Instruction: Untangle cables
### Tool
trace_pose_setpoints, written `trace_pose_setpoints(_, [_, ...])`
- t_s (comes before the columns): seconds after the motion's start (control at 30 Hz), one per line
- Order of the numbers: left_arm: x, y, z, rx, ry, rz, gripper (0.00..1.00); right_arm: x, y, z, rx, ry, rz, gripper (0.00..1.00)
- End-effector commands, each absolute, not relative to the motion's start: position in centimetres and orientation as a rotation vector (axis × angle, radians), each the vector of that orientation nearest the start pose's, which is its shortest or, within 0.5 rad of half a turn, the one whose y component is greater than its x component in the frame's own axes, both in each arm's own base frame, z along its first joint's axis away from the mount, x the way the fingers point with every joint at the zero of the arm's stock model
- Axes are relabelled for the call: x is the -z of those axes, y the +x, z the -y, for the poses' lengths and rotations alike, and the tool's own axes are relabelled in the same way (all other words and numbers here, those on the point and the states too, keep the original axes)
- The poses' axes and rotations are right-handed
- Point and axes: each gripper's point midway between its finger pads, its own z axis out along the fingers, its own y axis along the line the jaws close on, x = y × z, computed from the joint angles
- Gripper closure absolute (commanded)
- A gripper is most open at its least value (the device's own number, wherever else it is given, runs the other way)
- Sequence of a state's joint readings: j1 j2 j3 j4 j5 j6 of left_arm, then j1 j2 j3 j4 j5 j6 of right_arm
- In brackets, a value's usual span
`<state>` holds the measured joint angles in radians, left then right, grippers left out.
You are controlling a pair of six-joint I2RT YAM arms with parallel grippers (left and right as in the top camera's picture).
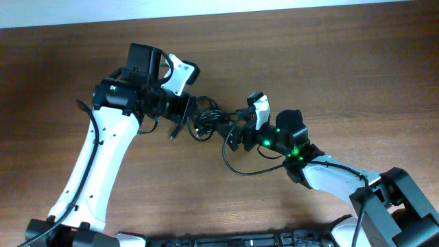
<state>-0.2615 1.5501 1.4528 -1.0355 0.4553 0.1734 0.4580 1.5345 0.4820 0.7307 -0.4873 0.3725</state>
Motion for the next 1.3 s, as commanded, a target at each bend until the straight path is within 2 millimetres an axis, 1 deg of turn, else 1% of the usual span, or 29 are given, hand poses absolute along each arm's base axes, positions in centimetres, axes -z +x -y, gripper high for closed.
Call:
trace_pose_setpoints(0.0, [-23.2,31.4,19.1,0.844,0.885,-2.396,1.0,-15.0,32.2,-27.0,-1.012,-0.498,-1.861,0.02])
trace_pose_setpoints(0.03, [-23.3,31.3,19.3,0.862,0.888,-2.39,1.0,-15.2,31.9,-27.6,-1.023,-0.515,-1.854,0.11])
trace_pose_setpoints(0.07, [-23.6,31.0,19.7,0.907,0.894,-2.374,1.0,-15.1,31.9,-27.8,-1.006,-0.506,-1.859,0.55])
trace_pose_setpoints(0.1, [-23.9,30.7,20.0,0.946,0.899,-2.359,1.0,-14.8,32.1,-27.5,-0.986,-0.489,-1.873,0.83])
trace_pose_setpoints(0.13, [-24.2,30.5,20.3,0.977,0.902,-2.347,1.0,-14.7,32.3,-27.3,-0.984,-0.467,-1.887,0.96])
trace_pose_setpoints(0.2, [-24.1,30.7,20.0,0.966,0.893,-2.352,1.0,-14.7,32.8,-26.5,-1.008,-0.393,-1.916,0.96])
trace_pose_setpoints(0.27, [-24.2,31.7,18.3,0.935,0.818,-2.369,1.0,-14.0,33.6,-24.0,-0.975,-0.293,-1.995,0.96])
trace_pose_setpoints(0.37, [-24.7,33.6,13.9,0.89,0.544,-2.431,1.0,-12.7,34.3,-16.3,-0.784,-0.033,-2.158,0.96])
trace_pose_setpoints(0.4, [-24.7,34.1,12.5,0.883,0.458,-2.444,1.0,-12.8,34.1,-14.6,-0.732,0.024,-2.175,0.96])
trace_pose_setpoints(0.47, [-24.7,34.9,10.0,0.886,0.269,-2.474,1.0,-13.5,33.0,-9.9,-0.578,0.182,-2.201,0.96])
trace_pose_setpoints(0.53, [-24.7,35.3,8.6,0.891,0.157,-2.487,1.0,-13.9,31.2,-4.5,-0.378,0.388,-2.204,0.96])
trace_pose_setpoints(0.57, [-24.7,35.4,8.1,0.895,0.108,-2.491,1.0,-14.4,30.5,-3.4,-0.356,0.423,-2.194,0.96])
trace_pose_setpoints(0.63, [-24.8,35.6,7.9,0.892,0.102,-2.486,1.0,-15.7,29.4,-3.4,-0.38,0.402,-2.169,0.96])
trace_pose_setpoints(0.67, [-24.5,35.7,7.6,0.858,0.093,-2.496,1.0,-15.5,28.9,-2.4,-0.32,0.434,-2.172,0.96])
trace_pose_setpoints(0.7, [-22.7,36.5,3.9,0.593,-0.108,-2.577,1.0,-14.7,27.9,0.3,-0.142,0.52,-2.183,0.96])
trace_pose_setpoints(0.73, [-21.6,36.7,-0.2,0.36,-0.419,-2.602,1.0,-14.5,27.6,1.4,-0.066,0.551,-2.181,0.96])
trace_pose_setpoints(0.77, [-21.1,36.2,-5.6,0.085,-0.781,-2.526,1.0,-14.6,27.4,2.2,-0.009,0.575,-2.168,0.96])
trace_pose_setpoints(0.83, [-21.3,35.6,-9.3,0.0,-1.074,-2.396,1.0,-14.5,27.7,2.8,0.032,0.592,-2.158,0.93])
trace_pose_setpoints(0.87, [-21.4,36.0,-9.0,0.112,-1.111,-2.376,1.0,-14.2,28.3,2.0,-0.02,0.571,-2.172,0.9])
trace_pose_setpoints(0.9, [-21.7,36.8,-7.7,0.266,-1.077,-2.378,1.0,-13.9,28.9,0.2,-0.132,0.522,-2.198,0.86])
trace_pose_setpoints(0.93, [-22.4,37.9,-5.7,0.413,-0.966,-2.389,1.0,-13.8,29.5,-1.9,-0.271,0.46,-2.221,0.73])
trace_pose_setpoints(0.97, [-23.3,38.8,-3.6,0.532,-0.831,-2.396,1.0,-14.0,30.1,-4.7,-0.449,0.375,-2.234,0.68])
trace_pose_setpoints(1.03, [-23.8,39.3,-1.2,0.597,-0.692,-2.412,1.0,-16.2,30.7,-10.2,-0.801,0.113,-2.174,0.76])
trace_pose_setpoints(1.1, [-23.8,39.3,1.3,0.613,-0.586,-2.445,0.96,-20.4,29.8,-16.2,-1.142,-0.257,-1.977,0.82])
trace_pose_setpoints(1.13, [-23.9,39.3,2.4,0.625,-0.554,-2.456,0.86,-20.4,30.2,-17.0,-1.145,-0.286,-1.958,0.7])
trace_pose_setpoints(1.17, [-23.8,39.1,3.8,0.639,-0.512,-2.473,0.59,-18.1,32.1,-14.6,-0.997,-0.104,-2.044,0.22])
trace_pose_setpoints(1.2, [-23.8,39.0,4.5,0.646,-0.491,-2.483,0.48,-16.4,33.4,-11.7,-0.875,0.131,-2.11,0.14])
trace_pose_setpoints(1.23, [-23.7,38.8,5.6,0.656,-0.46,-2.496,0.36,-15.4,34.0,-9.3,-0.773,0.268,-2.129,0.12])
trace_pose_setpoints(1.27, [-23.7,38.6,6.8,0.667,-0.419,-2.509,0.28,-14.2,34.5,-5.9,-0.602,0.397,-2.134,0.12])
